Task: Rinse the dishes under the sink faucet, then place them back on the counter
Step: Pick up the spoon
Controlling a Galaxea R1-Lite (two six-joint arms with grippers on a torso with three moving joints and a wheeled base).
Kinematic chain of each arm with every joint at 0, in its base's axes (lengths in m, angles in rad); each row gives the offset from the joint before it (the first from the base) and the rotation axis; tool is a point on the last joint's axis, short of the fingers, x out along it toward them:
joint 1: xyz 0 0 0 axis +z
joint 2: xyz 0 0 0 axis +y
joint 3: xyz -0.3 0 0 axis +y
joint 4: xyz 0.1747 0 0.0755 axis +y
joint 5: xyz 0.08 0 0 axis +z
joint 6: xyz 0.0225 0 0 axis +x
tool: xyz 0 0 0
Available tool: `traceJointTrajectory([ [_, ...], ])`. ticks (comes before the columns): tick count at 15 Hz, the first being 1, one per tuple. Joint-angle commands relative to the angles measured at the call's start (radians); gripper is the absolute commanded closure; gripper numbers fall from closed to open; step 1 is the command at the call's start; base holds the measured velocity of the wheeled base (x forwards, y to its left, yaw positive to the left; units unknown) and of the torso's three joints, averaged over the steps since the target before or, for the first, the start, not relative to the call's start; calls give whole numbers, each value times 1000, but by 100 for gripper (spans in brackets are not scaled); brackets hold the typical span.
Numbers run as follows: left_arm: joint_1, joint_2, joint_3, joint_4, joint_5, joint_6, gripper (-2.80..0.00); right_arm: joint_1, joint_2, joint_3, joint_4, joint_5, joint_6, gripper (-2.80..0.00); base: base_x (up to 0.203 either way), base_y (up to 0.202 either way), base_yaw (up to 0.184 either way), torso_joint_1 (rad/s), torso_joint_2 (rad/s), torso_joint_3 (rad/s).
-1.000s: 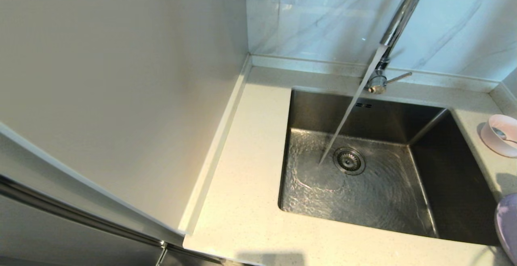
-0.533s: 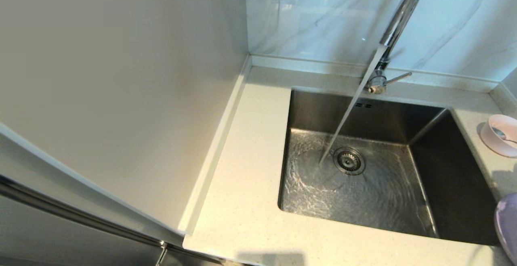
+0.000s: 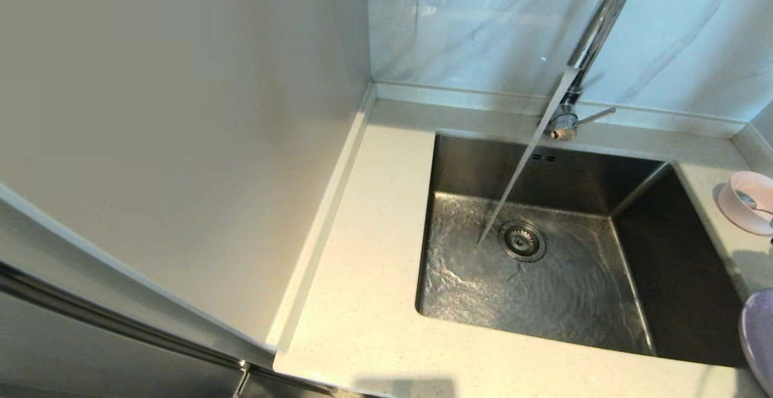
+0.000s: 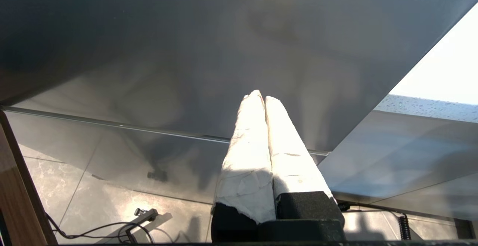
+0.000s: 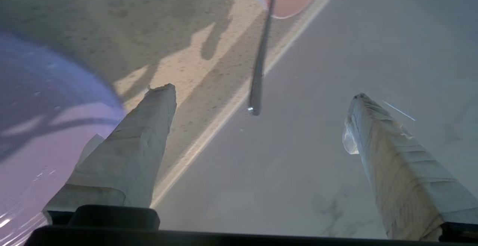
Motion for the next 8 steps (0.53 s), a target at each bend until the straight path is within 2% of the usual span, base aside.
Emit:
traceJointTrajectory([
  [1,0,0,0,0,0,0,0,12,36,0,-51,-24,-7,-280,0,0,0,0,0,0],
  [6,0,0,0,0,0,0,0,25,80,-8,-66,-57,-5,-280,0,0,0,0,0,0],
  [8,0,0,0,0,-1,0,0,27,107,-7,-127,-68,-6,-280,0,0,0,0,0,0],
])
